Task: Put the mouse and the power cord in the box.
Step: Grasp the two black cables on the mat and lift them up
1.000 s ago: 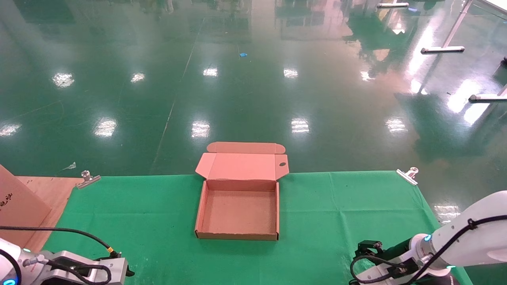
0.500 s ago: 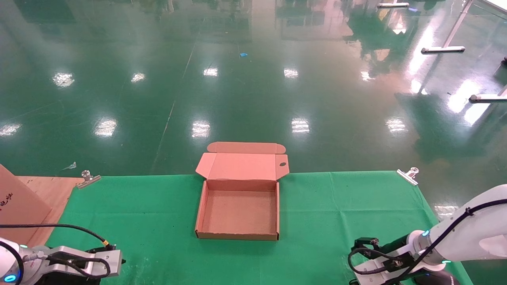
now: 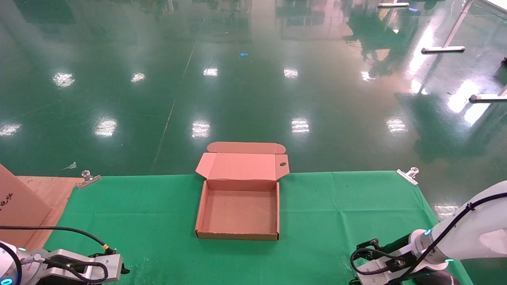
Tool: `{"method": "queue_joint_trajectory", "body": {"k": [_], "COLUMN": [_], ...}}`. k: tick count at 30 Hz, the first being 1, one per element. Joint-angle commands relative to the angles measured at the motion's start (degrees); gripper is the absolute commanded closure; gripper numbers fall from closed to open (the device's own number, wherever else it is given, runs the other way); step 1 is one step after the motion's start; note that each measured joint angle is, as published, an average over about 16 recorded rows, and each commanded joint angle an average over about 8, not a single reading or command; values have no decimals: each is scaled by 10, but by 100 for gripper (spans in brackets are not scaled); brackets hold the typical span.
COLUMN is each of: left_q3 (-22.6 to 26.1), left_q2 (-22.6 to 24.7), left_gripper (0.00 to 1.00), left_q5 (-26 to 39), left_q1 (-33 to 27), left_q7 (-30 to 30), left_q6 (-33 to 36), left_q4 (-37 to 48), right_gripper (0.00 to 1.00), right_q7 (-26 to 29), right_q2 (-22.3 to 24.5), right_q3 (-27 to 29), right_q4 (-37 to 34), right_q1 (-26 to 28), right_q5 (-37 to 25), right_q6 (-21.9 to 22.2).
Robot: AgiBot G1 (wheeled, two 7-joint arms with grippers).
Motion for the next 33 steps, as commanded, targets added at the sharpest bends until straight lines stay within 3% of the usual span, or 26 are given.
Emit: {"method": "queue_joint_trajectory", "body": {"k": [1,20,26,33], "left_q3": [0,5,0,0], "left_q2": [0,7,-6,-9], "left_gripper": [100,100,100,100], "left_q5": [0,8,-1,-1], "left_q1": [-2,3,-31,-103], "left_q7": [2,21,26,28], "left_q6": [2,24,82,151], "left_q4": [3,14,11,-8], "right_gripper": [100,100,100,100], "right_q7": [-5,-25,-29,-37], "right_q2": [-2,-5,6,25], "right_q3": [1,6,14,32], "right_q4": [-8,-48,-49,-36], "right_q1": [3,17,41,106], "right_q5": [1,9,21,47], "right_q6": [-1,-10,-32,-94]}}
